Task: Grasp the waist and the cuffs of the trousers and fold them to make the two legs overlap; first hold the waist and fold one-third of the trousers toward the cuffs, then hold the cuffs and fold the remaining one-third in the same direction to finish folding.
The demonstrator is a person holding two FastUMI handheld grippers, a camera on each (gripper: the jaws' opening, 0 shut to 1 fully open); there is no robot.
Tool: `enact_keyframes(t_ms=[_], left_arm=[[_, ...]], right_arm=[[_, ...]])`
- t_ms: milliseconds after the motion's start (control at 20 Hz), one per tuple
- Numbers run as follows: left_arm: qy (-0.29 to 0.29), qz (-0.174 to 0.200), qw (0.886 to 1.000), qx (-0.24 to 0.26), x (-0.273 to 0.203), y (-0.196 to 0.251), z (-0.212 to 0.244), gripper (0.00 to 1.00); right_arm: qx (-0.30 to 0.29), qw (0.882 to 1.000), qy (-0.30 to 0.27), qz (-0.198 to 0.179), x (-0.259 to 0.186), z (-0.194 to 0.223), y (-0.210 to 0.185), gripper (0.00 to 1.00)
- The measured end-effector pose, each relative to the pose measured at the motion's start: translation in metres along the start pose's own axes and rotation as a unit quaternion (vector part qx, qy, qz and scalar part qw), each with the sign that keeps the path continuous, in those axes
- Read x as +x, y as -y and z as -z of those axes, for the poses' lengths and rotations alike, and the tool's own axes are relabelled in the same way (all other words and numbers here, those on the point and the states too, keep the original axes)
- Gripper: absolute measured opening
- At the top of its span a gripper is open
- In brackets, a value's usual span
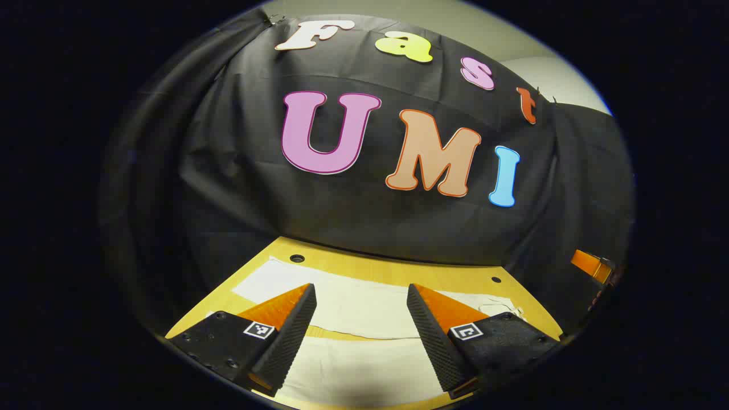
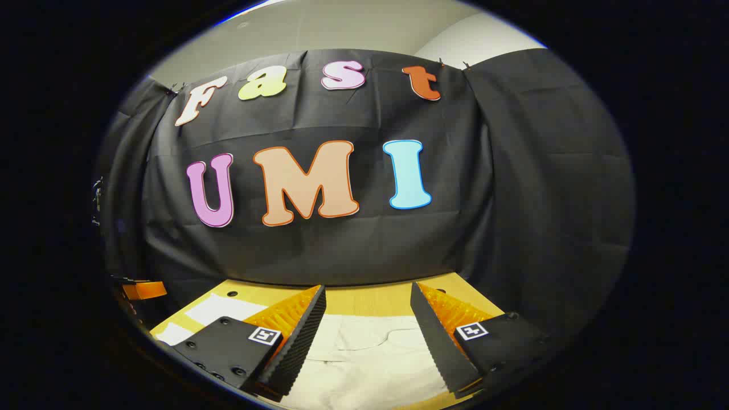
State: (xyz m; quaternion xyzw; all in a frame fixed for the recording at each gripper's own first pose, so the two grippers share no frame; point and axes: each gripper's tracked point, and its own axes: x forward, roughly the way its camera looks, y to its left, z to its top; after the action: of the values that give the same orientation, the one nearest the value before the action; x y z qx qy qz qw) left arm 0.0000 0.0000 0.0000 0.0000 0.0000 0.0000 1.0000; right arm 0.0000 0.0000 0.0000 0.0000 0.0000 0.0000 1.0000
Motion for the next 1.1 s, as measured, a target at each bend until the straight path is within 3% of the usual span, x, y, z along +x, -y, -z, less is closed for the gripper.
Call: enact_keyframes(t_ms=[50, 1100], left_arm=[[-0.001, 0.001, 1.000, 0.003, 0.001, 0.001, 0.000, 0.96], [-0.021, 0.019, 0.999, 0.032, 0.006, 0.019, 0.015, 0.96]], right_arm=[[0.000, 1.000, -0.002, 0.001, 0.001, 0.001, 0.001, 0.95], [-0.011, 1.000, -0.022, -0.005, -0.004, 0.010, 0.009, 0.95]])
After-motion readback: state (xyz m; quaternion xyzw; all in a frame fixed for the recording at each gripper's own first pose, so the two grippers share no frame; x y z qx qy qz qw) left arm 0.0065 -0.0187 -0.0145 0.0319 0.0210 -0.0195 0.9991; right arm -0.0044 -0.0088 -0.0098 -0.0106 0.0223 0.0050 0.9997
